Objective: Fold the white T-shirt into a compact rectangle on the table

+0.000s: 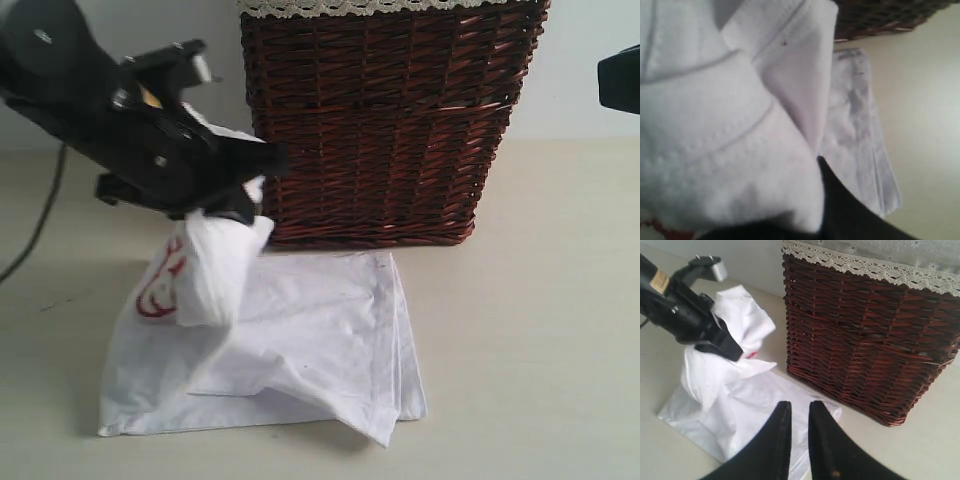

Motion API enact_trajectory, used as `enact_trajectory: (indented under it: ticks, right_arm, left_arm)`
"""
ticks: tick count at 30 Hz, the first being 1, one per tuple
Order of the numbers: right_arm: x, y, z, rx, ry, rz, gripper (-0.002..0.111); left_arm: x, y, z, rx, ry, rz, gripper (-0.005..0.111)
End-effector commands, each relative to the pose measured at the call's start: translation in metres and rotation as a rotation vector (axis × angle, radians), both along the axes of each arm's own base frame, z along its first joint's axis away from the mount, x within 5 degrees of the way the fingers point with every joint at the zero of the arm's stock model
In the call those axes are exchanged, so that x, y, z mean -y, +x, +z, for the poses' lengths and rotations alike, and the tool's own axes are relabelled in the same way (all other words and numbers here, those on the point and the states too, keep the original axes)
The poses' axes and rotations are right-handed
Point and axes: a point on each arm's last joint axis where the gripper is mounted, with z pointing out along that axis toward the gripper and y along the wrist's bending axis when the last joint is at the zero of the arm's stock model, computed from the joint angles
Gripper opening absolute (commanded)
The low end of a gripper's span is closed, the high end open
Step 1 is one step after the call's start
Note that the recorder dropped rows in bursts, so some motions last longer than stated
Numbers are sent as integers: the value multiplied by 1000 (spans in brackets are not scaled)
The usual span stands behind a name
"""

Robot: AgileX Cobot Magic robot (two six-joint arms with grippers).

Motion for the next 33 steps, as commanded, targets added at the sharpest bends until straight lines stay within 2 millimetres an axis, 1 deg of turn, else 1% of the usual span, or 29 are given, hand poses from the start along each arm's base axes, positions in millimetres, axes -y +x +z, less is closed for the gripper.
enact_trajectory:
  ticks: [1, 3, 4, 5, 7, 8, 10, 14, 16, 17, 19, 20, 22, 23, 24, 25, 28, 30, 33]
  right_arm:
    - [0, -2, 2, 3, 5, 6, 15]
    - [0, -2, 2, -1, 3, 7, 15]
    - [0, -2, 1, -5, 1, 7, 15]
    - [0, -2, 1, -8, -1, 8, 15]
    - [0, -2, 1, -9, -2, 8, 15]
    - [0, -2, 1, -9, -2, 8, 15]
    - [0, -2, 1, -9, -2, 8, 15]
    - [1, -2, 1, -6, -11, 6, 15]
    - [1, -2, 0, -1, -19, 4, 15]
    - [1, -2, 0, 0, -21, 3, 15]
    - [2, -2, 0, 1, -23, 3, 15]
    - [2, -2, 0, 2, -25, 2, 15]
    - [2, -2, 0, 2, -25, 2, 15]
    - [2, -2, 0, 2, -25, 2, 15]
    - [2, -2, 0, 2, -25, 2, 15]
    - [2, -2, 0, 2, -25, 2, 15]
    - [2, -2, -1, -5, -30, 3, 15]
    - [2, -2, -2, -8, -36, 3, 15]
    - [2, -2, -2, -5, -44, 1, 15]
  left_arm:
    - [60, -18, -29, 72, -30, -137, 12]
    - [77, -22, -42, 101, -44, -170, 27]
    - [84, -24, -48, 106, -54, -178, 37]
    - [90, -26, -54, 110, -55, -189, 47]
    - [97, -31, -61, 106, -51, -209, 60]
    - [99, -33, -62, 107, -47, -219, 63]
    - [99, -34, -60, 115, -43, -231, 64]
    - [93, -36, -40, 164, -46, -271, 64]
    - [89, -41, -27, 182, -31, -311, 62]
    - [85, -44, -21, 189, -13, -344, 58]
    - [79, -50, -12, 195, 27, -406, 45]
    - [76, -52, -10, 194, 54, -432, 36]
    - [71, -56, -12, 186, 84, -462, 16]
    - [70, -58, -16, 181, 93, -471, 6]
    - [71, -60, -23, 176, 103, -488, 0]
    - [71, -62, -30, 171, 114, -500, 1]
    - [73, -63, -62, 132, 151, -514, 0]
    - [76, -62, -83, 79, 166, -503, 0]
    - [77, -67, -108, -22, 215, -535, 0]
